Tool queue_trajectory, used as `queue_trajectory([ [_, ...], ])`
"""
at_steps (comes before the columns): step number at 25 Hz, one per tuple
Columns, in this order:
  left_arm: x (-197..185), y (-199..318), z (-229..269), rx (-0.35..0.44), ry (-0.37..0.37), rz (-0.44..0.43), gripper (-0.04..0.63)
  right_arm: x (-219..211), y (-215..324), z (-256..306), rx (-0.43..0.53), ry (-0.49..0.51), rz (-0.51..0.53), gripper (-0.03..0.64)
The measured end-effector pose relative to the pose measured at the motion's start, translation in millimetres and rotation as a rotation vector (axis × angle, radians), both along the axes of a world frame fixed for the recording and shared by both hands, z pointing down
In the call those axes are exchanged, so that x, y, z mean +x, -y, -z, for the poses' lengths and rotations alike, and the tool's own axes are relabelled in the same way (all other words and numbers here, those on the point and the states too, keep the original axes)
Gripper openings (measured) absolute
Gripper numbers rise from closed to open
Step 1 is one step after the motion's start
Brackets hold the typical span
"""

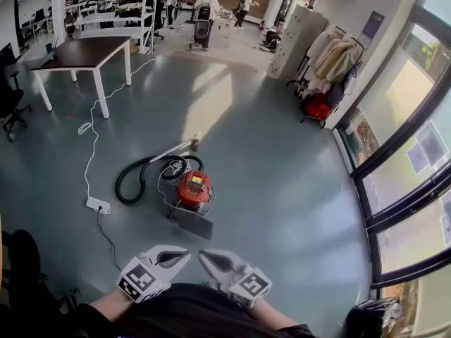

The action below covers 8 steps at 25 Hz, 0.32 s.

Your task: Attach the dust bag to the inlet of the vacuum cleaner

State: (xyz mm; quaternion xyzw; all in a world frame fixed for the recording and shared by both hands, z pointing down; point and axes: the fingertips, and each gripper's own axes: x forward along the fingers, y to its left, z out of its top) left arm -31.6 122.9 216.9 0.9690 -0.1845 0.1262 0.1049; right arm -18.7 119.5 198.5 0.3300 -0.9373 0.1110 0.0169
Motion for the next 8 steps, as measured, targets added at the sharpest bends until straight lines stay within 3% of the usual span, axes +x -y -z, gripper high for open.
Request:
queue_trajectory([
  [8,-2.8,4.5,1.4,0.013,0.011,0.011,0.017,-5.6,2.1,1.2,0.006,-0.011,0.014,-0.006],
])
